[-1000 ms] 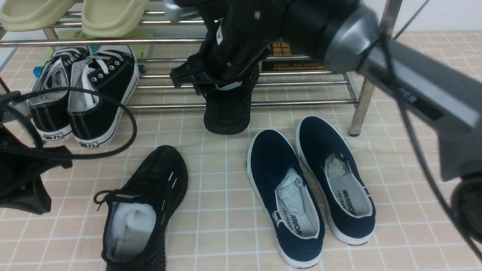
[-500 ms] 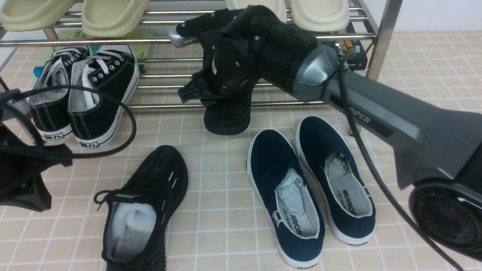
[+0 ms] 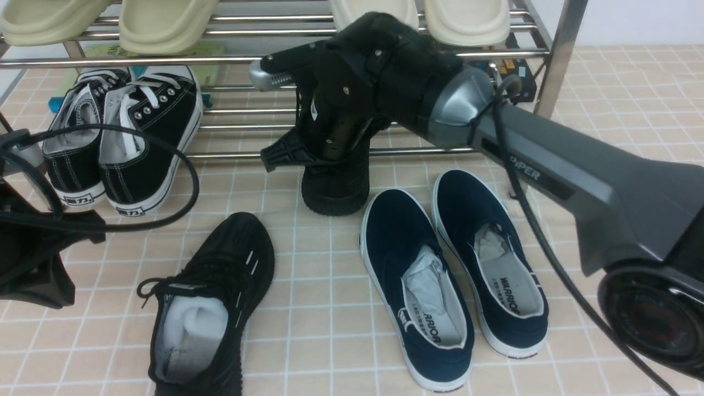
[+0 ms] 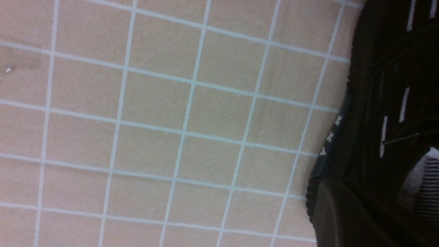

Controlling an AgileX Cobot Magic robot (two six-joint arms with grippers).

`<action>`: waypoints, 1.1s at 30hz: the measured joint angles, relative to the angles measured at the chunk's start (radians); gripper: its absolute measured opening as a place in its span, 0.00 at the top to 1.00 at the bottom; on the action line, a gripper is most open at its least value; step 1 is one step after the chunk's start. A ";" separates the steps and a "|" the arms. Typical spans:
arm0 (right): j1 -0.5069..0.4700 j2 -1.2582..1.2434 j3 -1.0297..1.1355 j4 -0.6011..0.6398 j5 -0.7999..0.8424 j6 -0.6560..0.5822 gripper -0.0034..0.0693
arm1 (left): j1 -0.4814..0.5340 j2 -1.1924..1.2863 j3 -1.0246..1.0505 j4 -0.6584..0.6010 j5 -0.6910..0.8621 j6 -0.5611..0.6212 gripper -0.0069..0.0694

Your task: Take the shoes off the shelf from the light coffee tablecloth by hand.

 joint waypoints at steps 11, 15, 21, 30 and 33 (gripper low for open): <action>0.099 -0.218 0.000 0.093 0.199 -0.100 0.94 | 0.000 0.001 0.000 0.004 0.001 0.000 0.86; 0.128 -0.266 0.000 0.099 0.199 -0.100 0.94 | 0.000 0.001 0.000 0.004 0.001 0.000 0.86; 0.231 -0.299 0.003 0.096 0.198 -0.103 0.94 | 0.000 0.001 0.000 0.005 0.001 0.000 0.86; 0.351 -0.300 0.136 0.111 0.199 -0.120 0.94 | 0.000 0.001 0.034 0.007 -0.018 0.000 0.86; 0.351 -0.300 0.176 0.092 0.199 -0.096 0.94 | 0.000 0.001 0.035 0.007 -0.019 0.000 0.85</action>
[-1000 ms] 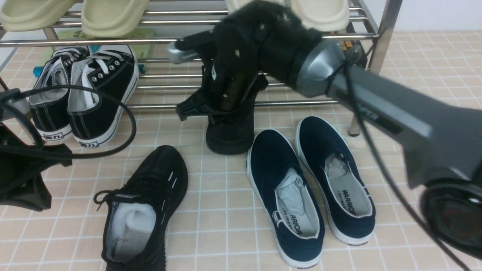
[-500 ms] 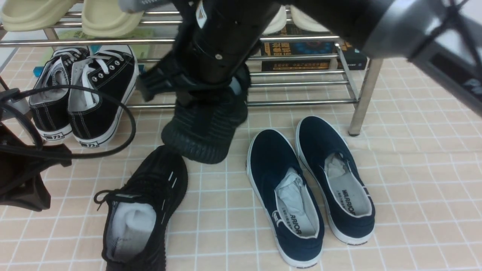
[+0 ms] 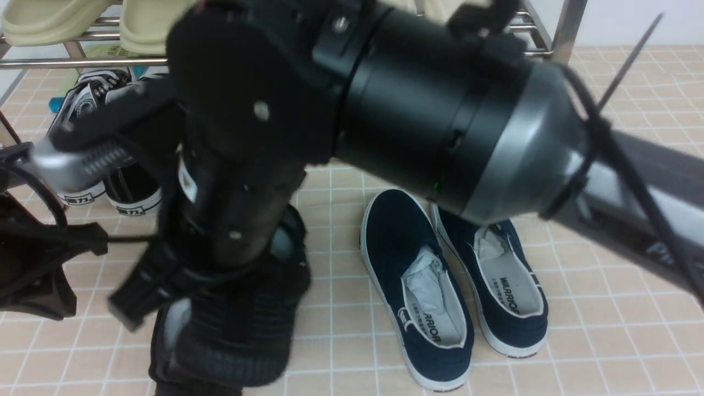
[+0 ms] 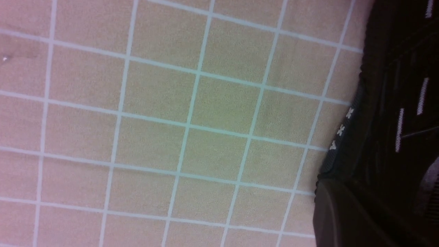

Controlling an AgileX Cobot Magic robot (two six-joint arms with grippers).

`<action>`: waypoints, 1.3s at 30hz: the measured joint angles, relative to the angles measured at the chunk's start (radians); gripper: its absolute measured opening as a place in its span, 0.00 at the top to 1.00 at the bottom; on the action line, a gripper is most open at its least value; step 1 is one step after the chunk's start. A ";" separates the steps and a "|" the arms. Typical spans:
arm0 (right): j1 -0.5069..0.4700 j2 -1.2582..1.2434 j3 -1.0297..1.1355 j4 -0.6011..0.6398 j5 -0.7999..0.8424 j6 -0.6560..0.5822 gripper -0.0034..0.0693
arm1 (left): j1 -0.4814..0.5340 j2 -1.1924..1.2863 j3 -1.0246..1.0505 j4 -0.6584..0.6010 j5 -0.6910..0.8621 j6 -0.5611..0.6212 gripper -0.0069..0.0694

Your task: Take the shoes off the shelf from the light coffee tablecloth by hand.

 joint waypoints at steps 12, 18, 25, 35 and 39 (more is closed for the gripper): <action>-0.004 -0.008 0.033 -0.200 0.000 0.063 0.93 | 0.000 0.000 0.000 -0.003 -0.001 0.000 0.85; -0.005 -0.006 0.033 -0.205 0.000 0.069 0.93 | 0.000 0.000 0.000 -0.003 -0.001 0.000 0.85; -0.005 0.050 0.033 -0.221 -0.001 0.069 0.93 | 0.000 0.000 0.000 -0.007 -0.001 0.000 0.85; -0.005 0.099 0.033 -0.238 -0.010 0.068 0.93 | 0.000 0.000 0.000 -0.007 -0.001 0.000 0.84; -0.005 0.120 0.033 -0.230 -0.012 0.068 0.93 | 0.000 0.000 0.000 -0.007 -0.001 0.000 0.84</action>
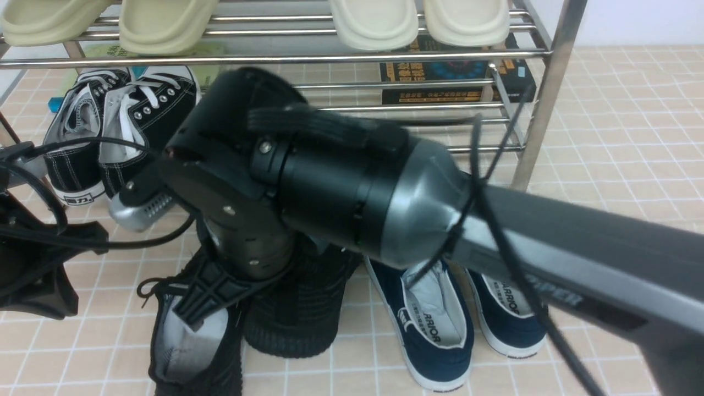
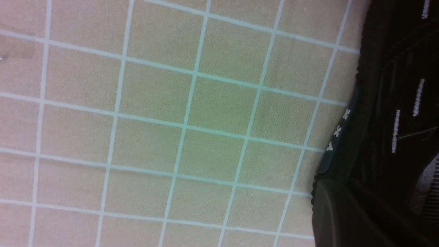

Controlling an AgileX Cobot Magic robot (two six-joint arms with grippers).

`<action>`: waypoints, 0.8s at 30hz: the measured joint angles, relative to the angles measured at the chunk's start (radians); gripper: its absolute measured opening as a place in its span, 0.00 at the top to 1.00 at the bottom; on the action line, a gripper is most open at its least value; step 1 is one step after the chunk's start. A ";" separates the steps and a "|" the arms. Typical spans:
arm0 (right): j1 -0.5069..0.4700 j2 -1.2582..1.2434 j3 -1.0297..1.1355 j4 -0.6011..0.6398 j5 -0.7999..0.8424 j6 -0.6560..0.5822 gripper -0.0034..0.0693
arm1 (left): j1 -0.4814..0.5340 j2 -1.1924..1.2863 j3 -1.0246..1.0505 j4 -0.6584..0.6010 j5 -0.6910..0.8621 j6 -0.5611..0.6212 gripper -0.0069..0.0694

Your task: Take the shoes off the shelf from the light coffee tablecloth by hand.

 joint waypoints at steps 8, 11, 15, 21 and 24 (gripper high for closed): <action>0.001 0.047 0.000 0.030 -0.009 0.000 0.91 | 0.000 0.000 0.000 0.000 -0.002 0.001 0.84; 0.001 0.048 0.000 0.037 -0.011 0.000 0.87 | 0.000 0.000 0.000 0.000 -0.003 0.001 0.84; 0.001 0.048 0.000 0.074 -0.011 -0.024 0.72 | 0.000 0.000 0.000 0.000 -0.011 0.001 0.84; 0.000 0.048 0.000 0.151 -0.011 -0.034 0.46 | 0.000 0.000 0.000 0.000 -0.013 0.001 0.83; 0.000 0.038 0.000 0.184 -0.011 -0.037 0.37 | 0.000 0.000 0.000 0.000 -0.015 0.001 0.83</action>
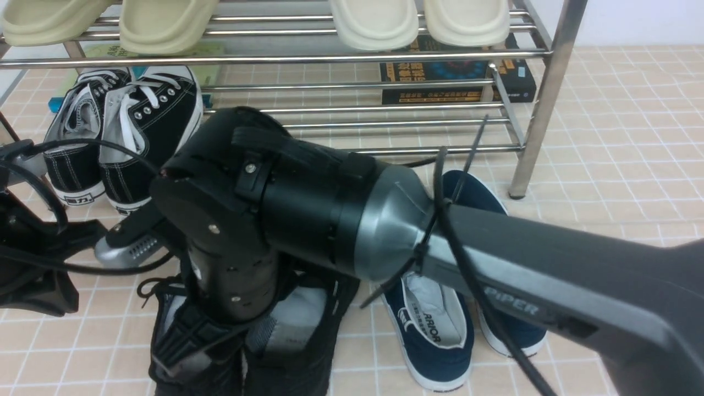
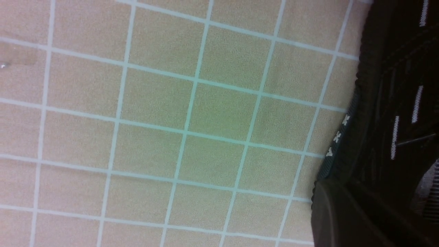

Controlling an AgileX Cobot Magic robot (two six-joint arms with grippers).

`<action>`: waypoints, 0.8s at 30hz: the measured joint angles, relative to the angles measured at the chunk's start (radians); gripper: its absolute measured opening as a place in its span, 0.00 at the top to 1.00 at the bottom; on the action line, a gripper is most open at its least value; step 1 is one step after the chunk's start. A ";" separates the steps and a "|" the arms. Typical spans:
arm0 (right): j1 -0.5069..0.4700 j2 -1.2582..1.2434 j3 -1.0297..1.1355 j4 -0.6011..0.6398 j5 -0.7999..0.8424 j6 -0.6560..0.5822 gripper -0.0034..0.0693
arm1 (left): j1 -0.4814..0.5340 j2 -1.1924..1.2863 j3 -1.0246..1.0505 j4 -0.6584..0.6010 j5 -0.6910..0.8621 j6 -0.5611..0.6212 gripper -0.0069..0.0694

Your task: Take the shoes off the shelf from the light coffee tablecloth by hand.

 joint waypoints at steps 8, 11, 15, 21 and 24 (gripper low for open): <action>0.000 -0.099 0.000 0.014 0.000 -0.004 0.34 | 0.000 0.000 0.000 0.000 -0.002 0.000 0.82; 0.000 -0.139 0.000 0.014 0.001 -0.021 0.34 | 0.000 0.000 0.000 0.000 -0.002 0.000 0.82; -0.002 -0.179 0.000 0.013 0.004 -0.033 0.34 | 0.000 0.000 0.000 0.000 -0.002 0.000 0.82; -0.003 -0.240 0.004 -0.060 0.004 -0.038 0.34 | 0.000 0.000 0.000 0.000 -0.002 0.000 0.81; -0.003 -0.293 0.035 -0.100 0.004 -0.038 0.36 | 0.000 0.000 0.000 0.000 -0.002 0.000 0.81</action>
